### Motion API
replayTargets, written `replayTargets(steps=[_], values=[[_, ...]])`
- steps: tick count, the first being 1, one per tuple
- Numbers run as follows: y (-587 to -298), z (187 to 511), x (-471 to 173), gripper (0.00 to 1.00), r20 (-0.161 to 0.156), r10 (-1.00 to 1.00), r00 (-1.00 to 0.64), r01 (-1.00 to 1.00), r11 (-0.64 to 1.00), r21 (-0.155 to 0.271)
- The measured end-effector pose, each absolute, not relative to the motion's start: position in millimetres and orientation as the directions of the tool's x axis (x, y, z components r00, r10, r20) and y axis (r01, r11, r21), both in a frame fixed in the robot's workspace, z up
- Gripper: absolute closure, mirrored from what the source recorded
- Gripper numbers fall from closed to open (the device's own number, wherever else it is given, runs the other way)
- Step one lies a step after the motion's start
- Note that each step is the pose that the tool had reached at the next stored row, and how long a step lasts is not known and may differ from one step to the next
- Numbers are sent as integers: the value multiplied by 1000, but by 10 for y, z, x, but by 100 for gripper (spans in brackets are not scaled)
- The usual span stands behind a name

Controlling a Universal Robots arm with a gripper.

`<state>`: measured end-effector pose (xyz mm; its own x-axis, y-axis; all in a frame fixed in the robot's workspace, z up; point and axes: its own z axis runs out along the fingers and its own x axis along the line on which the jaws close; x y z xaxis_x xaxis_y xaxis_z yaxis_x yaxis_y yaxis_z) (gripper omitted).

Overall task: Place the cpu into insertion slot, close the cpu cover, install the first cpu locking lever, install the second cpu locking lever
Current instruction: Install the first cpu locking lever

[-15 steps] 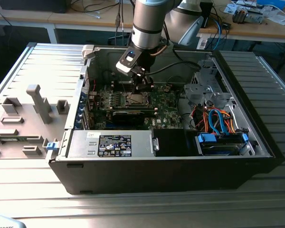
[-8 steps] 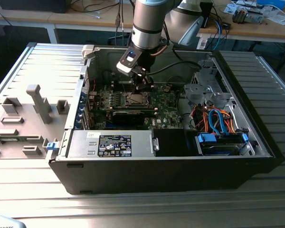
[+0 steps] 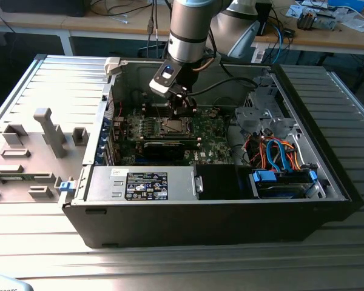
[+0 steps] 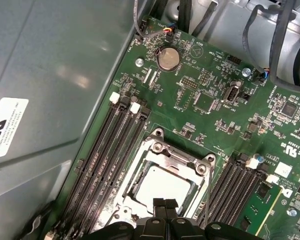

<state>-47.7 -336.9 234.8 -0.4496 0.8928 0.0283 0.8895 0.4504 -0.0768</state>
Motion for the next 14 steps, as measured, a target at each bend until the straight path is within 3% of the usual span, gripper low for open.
replayTargets(steps=[14], values=[[-3369, 2348, -477, 89, 28, 876, -482, 873, 482, -77]])
